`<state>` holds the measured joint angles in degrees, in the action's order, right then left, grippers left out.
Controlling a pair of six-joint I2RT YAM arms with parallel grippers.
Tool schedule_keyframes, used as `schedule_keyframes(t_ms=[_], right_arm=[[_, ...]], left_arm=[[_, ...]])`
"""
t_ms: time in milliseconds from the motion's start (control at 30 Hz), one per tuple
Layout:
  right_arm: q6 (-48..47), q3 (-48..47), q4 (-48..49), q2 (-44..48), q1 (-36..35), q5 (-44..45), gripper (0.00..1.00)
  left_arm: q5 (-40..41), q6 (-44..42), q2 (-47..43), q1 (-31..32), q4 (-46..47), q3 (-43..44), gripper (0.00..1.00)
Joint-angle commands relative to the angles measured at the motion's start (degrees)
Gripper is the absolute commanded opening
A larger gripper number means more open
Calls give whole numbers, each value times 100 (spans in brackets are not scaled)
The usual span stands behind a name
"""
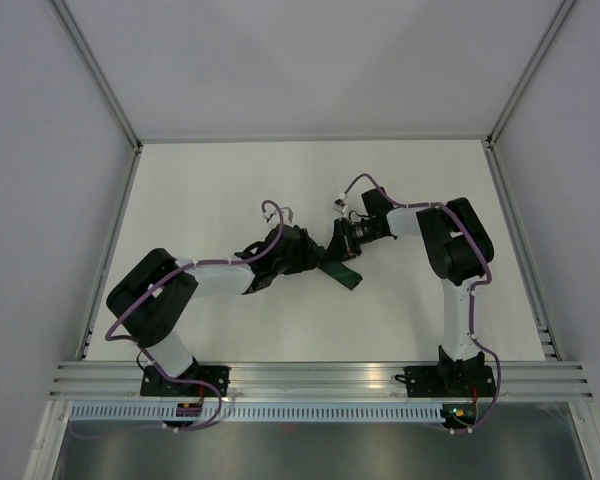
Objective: Fold the napkin, place the utensils inside, and roll it up
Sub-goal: Roll the napkin with the utensil
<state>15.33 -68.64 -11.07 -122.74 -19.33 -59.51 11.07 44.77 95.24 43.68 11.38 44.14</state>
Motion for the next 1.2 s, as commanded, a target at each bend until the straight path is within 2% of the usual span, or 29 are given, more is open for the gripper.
schedule_keyframes(t_ms=[0, 200, 500, 800, 1033, 1167], right_arm=[[416, 158, 535, -286, -18, 695, 21], [1006, 290, 1063, -312, -27, 581, 21], [1182, 290, 1406, -303, -62, 440, 22], [1297, 228, 1511, -216, -71, 255, 23], [1113, 71, 1240, -75, -62, 255, 36], [1033, 0, 1125, -13, -62, 247, 39]], left_arm=[[229, 444, -68, -96, 409, -2, 69], [203, 761, 248, -307, 594, 86, 70], [141, 831, 864, -387, 278, 666, 70], [115, 498, 1409, -466, -671, 1430, 66], [115, 58, 1620, -554, -1347, 1834, 63], [141, -345, 1778, -624, -1831, 2125, 61]])
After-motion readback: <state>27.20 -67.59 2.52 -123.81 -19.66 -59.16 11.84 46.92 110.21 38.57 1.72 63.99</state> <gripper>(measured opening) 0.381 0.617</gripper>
